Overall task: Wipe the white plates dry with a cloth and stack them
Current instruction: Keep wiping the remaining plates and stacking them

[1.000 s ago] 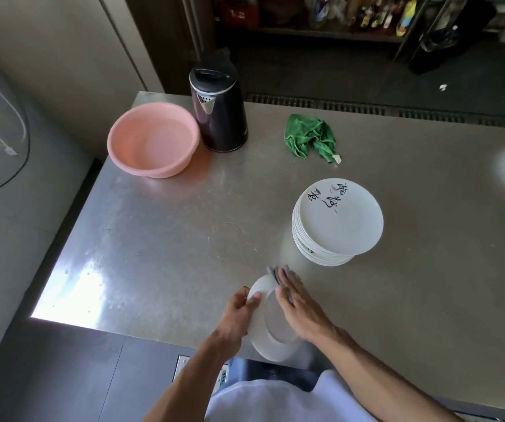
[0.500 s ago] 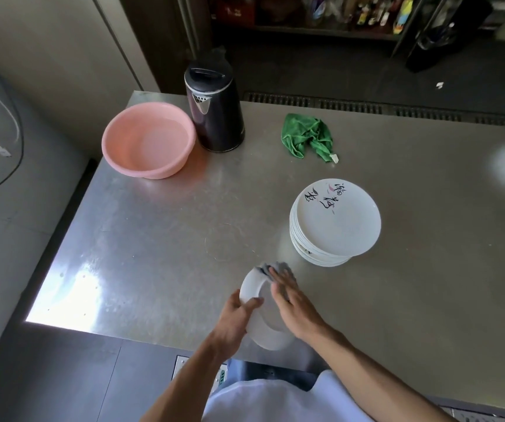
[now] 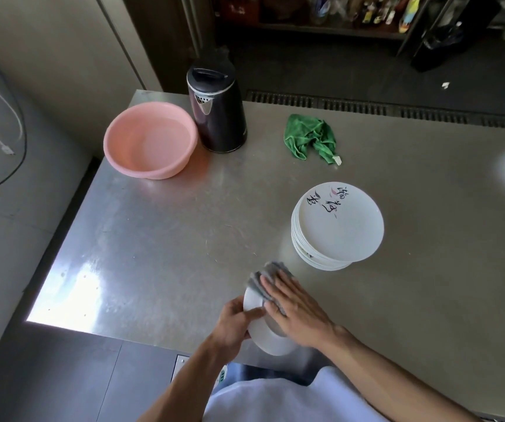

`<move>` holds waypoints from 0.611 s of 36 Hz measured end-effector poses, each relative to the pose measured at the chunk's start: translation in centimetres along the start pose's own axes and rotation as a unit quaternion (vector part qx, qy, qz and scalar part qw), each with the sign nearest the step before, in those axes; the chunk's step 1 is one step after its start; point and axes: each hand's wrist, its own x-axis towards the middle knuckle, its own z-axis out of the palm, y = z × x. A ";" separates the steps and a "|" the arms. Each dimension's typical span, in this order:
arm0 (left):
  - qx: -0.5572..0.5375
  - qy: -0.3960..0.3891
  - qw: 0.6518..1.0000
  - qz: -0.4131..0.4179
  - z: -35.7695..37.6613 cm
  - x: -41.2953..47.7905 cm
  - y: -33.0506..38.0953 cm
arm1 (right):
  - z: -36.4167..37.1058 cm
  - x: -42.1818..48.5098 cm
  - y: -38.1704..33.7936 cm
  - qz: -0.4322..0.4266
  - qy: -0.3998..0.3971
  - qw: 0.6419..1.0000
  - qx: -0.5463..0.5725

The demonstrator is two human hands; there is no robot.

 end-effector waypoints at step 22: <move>0.071 -0.016 0.997 -0.012 -1.1 -0.7 2.8 | -0.2 0.6 -0.2 0.163 0.012 0.977 0.138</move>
